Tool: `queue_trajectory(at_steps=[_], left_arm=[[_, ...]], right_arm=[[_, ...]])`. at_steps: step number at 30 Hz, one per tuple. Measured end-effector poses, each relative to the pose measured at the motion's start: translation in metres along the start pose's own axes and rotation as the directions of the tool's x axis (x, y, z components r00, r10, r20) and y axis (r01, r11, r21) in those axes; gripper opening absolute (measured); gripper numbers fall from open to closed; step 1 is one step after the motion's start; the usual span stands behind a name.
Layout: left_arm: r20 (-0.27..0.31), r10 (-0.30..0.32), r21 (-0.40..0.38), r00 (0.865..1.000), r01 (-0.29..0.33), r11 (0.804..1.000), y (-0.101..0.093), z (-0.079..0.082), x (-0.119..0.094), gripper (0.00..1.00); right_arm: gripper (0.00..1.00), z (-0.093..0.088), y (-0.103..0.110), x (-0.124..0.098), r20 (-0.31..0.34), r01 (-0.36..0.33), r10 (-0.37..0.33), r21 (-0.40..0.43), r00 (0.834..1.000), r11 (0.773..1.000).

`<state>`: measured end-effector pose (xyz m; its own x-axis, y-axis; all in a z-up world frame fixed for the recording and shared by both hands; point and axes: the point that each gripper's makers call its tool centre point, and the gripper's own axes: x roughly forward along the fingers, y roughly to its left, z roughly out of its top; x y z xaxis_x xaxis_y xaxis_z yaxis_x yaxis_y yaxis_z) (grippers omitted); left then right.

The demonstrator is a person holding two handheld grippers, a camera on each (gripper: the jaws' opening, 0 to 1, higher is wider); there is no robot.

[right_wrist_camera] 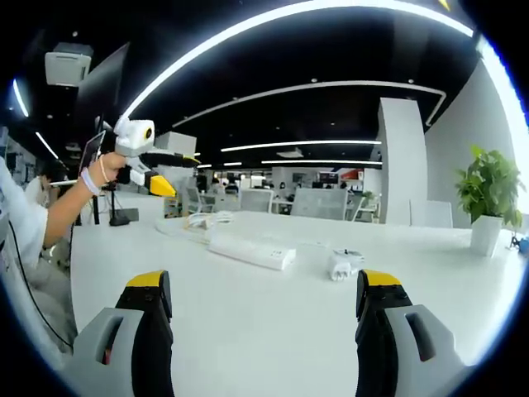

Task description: Straighten the power strip on the desk, plug the charger into it

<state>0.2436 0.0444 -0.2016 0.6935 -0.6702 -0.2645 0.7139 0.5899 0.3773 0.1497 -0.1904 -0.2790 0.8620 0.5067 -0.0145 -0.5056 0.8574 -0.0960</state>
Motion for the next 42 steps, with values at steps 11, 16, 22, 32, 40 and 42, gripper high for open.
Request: queue_trajectory(at_steps=[11,16,22,32,40,42], left_arm=[[0.062,0.069,-0.031,0.996,-0.067,0.997,-0.006,0.0,-0.02,0.99],[0.087,0.1,-0.06,0.991,-0.095,0.994,-0.01,-0.003,-0.029,0.99],[0.108,0.152,-0.079,0.983,-0.144,0.986,-0.01,-0.006,-0.043,0.99],[0.122,0.232,-0.141,0.965,-0.215,0.966,-0.01,-0.023,-0.062,0.99],[0.132,0.3,-0.201,0.945,-0.271,0.941,-0.014,-0.039,-0.078,0.99],[0.129,0.309,-0.209,0.942,-0.279,0.937,-0.016,-0.046,-0.081,0.99]], right_arm=[[0.92,0.0,0.003,0.002,0.001,-0.005,0.005,0.004,1.0,1.0],[0.92,-0.001,0.003,0.002,0.002,-0.005,0.005,0.006,1.0,1.0],[0.92,-0.001,0.003,0.002,0.002,-0.004,0.004,0.007,1.0,1.0],[0.92,-0.003,0.002,0.003,0.0,-0.004,0.004,0.012,1.0,1.0],[0.92,-0.004,0.004,0.002,0.001,-0.003,0.003,0.015,1.0,1.0],[0.92,-0.004,0.003,0.001,0.001,-0.001,0.001,0.015,1.0,1.0]])
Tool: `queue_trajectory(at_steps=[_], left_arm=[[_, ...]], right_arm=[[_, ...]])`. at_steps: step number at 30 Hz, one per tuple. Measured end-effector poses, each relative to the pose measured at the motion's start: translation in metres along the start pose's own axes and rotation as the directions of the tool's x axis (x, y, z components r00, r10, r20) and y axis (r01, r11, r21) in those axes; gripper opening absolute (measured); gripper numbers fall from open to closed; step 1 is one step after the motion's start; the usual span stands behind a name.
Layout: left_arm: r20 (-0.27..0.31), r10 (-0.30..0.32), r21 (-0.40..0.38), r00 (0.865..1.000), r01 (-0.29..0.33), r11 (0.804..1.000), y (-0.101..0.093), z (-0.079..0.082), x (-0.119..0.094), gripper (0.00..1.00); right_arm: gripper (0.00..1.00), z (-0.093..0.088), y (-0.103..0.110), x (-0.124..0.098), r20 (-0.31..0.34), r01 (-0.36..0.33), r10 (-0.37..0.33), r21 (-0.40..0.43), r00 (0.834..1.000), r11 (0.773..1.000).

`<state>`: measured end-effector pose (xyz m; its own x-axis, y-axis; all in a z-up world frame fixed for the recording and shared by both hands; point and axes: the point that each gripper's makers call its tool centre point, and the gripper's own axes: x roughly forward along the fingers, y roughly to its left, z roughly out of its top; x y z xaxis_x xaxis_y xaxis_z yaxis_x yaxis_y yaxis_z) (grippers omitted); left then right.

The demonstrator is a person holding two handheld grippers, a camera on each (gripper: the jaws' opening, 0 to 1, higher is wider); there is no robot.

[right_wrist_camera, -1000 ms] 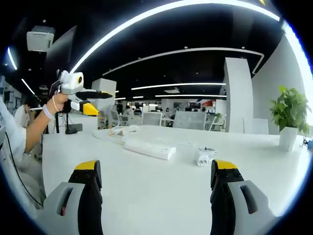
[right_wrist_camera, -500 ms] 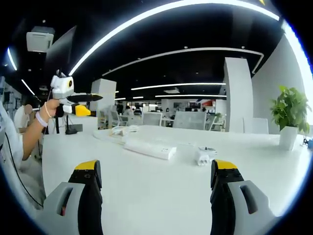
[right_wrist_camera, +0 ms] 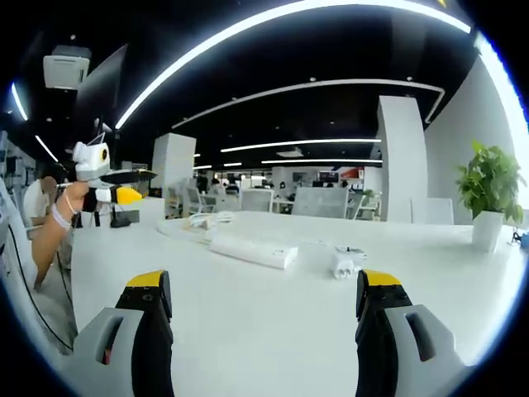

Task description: Straighten the power strip on the desk, plug the charger into it

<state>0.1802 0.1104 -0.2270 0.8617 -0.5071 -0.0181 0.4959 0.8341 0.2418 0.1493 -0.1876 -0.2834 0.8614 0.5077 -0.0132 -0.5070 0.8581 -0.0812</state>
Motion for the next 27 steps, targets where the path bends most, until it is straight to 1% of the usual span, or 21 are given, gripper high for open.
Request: queue_trajectory(at_steps=[5,11,16,19,22,27], left_arm=[[0.003,0.064,-0.038,0.998,-0.064,0.997,0.008,-0.017,-0.014,0.99],[-0.004,0.138,-0.094,0.99,-0.138,0.986,0.013,-0.042,-0.03,0.98],[-0.027,0.169,-0.142,0.985,-0.171,0.975,0.013,-0.06,-0.041,0.99],[-0.039,0.194,-0.157,0.98,-0.197,0.968,0.016,-0.067,-0.047,0.99],[-0.044,0.206,-0.17,0.978,-0.21,0.963,0.019,-0.071,-0.05,0.99],[-0.056,0.214,-0.174,0.975,-0.22,0.96,0.02,-0.075,-0.053,0.99]], right_arm=[[0.92,-0.001,0.0,-0.001,-0.002,0.001,-0.001,0.001,1.0,1.0],[0.92,-0.002,-0.001,-0.001,-0.002,0.004,-0.004,0.005,1.0,1.0],[0.92,-0.003,0.0,0.0,-0.004,0.003,-0.003,0.007,1.0,1.0],[0.92,-0.004,0.001,0.0,-0.005,0.002,-0.002,0.007,1.0,1.0],[0.92,-0.004,0.002,0.001,-0.003,0.003,-0.003,0.009,1.0,1.0],[0.92,-0.005,0.002,0.002,-0.006,0.003,-0.002,0.012,1.0,1.0]])
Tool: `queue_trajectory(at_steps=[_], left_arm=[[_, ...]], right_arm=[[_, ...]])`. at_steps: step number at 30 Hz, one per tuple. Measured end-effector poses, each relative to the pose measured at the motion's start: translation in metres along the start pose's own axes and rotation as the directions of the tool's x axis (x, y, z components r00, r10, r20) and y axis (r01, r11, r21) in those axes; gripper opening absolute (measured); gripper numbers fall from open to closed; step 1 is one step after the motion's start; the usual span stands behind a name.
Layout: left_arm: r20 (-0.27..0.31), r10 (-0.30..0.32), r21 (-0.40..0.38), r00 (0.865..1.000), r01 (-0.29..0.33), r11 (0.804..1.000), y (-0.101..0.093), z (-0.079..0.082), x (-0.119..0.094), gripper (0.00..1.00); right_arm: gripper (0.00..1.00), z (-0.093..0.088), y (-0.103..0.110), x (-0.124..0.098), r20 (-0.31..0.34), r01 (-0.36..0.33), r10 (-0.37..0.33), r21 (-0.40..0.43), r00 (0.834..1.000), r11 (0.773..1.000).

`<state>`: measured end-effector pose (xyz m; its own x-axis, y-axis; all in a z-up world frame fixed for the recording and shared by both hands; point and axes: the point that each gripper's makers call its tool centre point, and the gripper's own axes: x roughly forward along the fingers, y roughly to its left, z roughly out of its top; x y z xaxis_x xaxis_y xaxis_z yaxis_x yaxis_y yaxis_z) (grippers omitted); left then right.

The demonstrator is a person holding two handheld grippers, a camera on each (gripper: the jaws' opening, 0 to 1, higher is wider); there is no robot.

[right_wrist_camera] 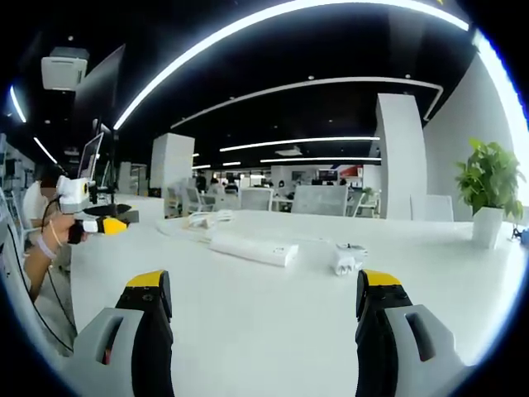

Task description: Straighten the power strip on the desk, plug the charger into it

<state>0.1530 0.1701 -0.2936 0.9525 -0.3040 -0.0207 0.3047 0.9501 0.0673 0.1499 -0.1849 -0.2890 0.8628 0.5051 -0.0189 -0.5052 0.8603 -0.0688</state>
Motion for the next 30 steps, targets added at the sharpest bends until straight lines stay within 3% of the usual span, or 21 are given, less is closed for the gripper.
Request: queue_trajectory(at_steps=[19,30], left_arm=[[-0.008,0.023,-0.034,1.0,-0.024,0.999,0.002,-0.009,-0.004,0.99],[-0.002,0.017,-0.036,1.0,-0.017,0.999,-0.002,-0.008,-0.004,0.99]], right_arm=[[0.92,0.009,-0.008,0.006,0.023,0.012,-0.011,-0.019,1.0,1.0],[0.92,0.031,-0.027,0.029,0.018,-0.001,0.003,-0.132,1.0,0.991]])
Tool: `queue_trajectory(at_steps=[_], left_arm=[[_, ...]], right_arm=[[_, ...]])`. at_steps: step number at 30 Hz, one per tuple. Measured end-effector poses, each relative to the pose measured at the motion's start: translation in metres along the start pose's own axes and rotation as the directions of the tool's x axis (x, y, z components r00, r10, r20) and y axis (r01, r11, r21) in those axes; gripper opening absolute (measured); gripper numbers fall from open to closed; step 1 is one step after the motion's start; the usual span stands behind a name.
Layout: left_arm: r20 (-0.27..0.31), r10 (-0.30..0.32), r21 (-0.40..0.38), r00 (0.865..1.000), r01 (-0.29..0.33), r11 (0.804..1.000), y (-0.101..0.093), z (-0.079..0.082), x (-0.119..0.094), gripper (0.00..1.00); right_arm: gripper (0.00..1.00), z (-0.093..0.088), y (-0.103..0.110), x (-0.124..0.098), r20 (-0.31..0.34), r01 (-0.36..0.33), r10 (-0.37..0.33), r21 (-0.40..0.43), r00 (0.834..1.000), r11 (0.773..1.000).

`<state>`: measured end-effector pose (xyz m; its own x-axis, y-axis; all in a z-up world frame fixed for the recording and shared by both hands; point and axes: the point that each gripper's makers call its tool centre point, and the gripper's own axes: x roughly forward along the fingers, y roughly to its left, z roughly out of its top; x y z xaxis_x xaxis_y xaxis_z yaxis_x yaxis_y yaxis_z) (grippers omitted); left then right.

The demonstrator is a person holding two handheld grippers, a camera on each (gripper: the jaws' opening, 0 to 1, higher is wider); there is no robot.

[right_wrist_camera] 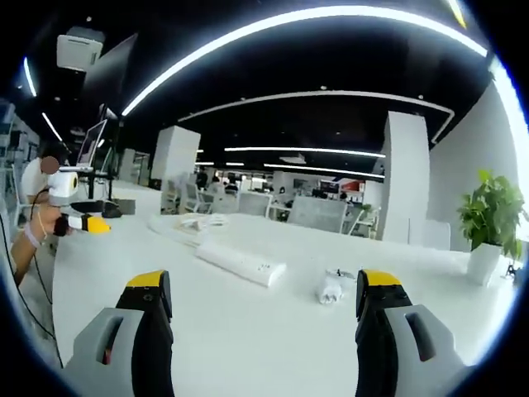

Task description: Straighten the power strip on the desk, plug the charger into it

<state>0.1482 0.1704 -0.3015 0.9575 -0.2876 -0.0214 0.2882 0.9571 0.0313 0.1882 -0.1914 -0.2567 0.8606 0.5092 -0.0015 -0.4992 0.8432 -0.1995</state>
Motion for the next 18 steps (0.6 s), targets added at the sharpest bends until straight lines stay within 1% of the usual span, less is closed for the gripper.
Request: queue_trajectory(at_steps=[4,9,12,18], left_arm=[[0.002,-0.001,0.001,1.0,0.001,1.0,-0.001,0.001,0.0,0.99],[0.003,-0.001,0.002,1.0,0.001,1.0,-0.001,0.001,0.0,0.99],[0.002,-0.001,0.002,1.0,0.001,1.0,-0.001,0.001,0.0,0.99],[-0.001,0.001,-0.003,1.0,-0.001,1.0,0.002,0.0,-0.001,0.99]], right_arm=[[0.92,0.003,-0.011,0.01,-0.002,-0.003,0.003,-0.015,1.0,1.0],[0.93,0.003,-0.024,0.024,-0.001,-0.002,0.002,-0.001,1.0,1.0],[0.97,0.001,-0.036,0.033,-0.004,0.015,-0.015,-0.001,1.0,1.0],[0.98,-0.001,-0.05,0.045,-0.009,0.018,-0.018,-0.007,1.0,1.0]])
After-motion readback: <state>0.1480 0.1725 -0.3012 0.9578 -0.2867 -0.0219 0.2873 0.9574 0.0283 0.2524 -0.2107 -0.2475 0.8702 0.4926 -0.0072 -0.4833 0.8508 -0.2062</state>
